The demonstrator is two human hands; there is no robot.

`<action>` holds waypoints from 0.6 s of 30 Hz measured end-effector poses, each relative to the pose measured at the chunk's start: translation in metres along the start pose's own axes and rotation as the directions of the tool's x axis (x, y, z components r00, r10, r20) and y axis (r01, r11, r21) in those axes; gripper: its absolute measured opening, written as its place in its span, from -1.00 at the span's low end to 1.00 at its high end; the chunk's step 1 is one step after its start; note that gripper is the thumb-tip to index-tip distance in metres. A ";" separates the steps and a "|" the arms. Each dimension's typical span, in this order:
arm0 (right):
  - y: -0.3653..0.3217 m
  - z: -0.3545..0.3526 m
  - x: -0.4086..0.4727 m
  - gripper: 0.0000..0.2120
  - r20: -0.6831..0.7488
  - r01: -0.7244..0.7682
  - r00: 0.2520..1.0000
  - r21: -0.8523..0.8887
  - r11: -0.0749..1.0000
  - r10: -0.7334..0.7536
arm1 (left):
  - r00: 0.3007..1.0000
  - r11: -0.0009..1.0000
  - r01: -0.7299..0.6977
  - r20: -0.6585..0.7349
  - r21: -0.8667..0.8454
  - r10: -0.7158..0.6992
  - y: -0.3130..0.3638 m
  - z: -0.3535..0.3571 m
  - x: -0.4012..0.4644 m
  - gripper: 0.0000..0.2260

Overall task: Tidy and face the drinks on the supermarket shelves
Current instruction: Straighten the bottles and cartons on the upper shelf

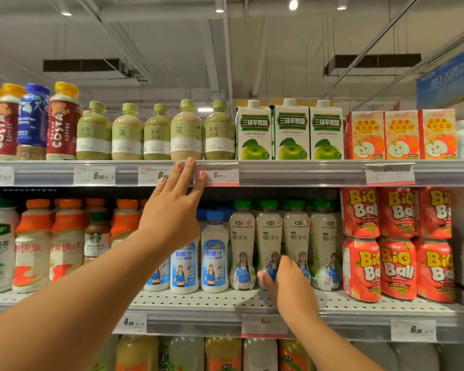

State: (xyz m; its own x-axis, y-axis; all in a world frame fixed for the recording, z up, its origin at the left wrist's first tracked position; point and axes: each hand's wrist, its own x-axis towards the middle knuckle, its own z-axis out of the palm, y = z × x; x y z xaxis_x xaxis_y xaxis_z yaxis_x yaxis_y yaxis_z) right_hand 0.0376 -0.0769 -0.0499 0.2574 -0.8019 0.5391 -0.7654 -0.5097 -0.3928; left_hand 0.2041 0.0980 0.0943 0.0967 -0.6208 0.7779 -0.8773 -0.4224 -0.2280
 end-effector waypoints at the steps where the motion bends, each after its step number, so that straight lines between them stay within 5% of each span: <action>1: 0.001 0.001 0.000 -0.57 -0.004 -0.006 1.000 0.006 1.000 0.006 | 1.000 1.000 -0.001 0.010 -0.008 0.001 0.000 -0.001 0.000 -0.16; 4: 0.002 0.000 -0.007 -0.43 -0.055 -0.002 0.998 0.089 0.996 0.007 | 0.999 0.999 -0.008 0.044 -0.043 0.010 -0.003 -0.007 0.000 -0.15; 8: -0.011 -0.022 -0.023 -0.61 -0.154 0.218 0.969 0.156 0.963 -0.195 | 0.991 0.996 -0.086 0.100 -0.021 0.087 -0.019 -0.023 0.006 -0.17; 11: -0.051 -0.063 -0.023 -0.72 -0.269 0.455 0.873 0.148 0.878 -0.407 | 0.985 0.988 -0.152 0.081 0.018 0.150 -0.040 -0.035 0.007 -0.22; 14: -0.109 -0.113 -0.019 -0.78 -0.402 0.632 0.729 0.082 0.771 -0.554 | 0.998 0.998 -0.059 0.030 -0.005 0.059 -0.073 -0.038 -0.001 -0.23; 18: -0.175 -0.148 -0.009 -0.72 -0.385 0.693 0.639 -0.087 0.716 -0.666 | 0.999 1.000 0.017 0.046 0.019 -0.018 -0.128 -0.034 -0.018 -0.24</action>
State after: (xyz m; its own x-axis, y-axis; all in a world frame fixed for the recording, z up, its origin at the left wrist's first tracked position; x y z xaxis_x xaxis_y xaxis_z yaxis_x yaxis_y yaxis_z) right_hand 0.0822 0.0659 0.1241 0.4469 -0.0536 0.8930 -0.4214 -0.8931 0.1573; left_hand 0.2988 0.1854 0.1293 0.1335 -0.6429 0.7542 -0.8666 -0.4449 -0.2259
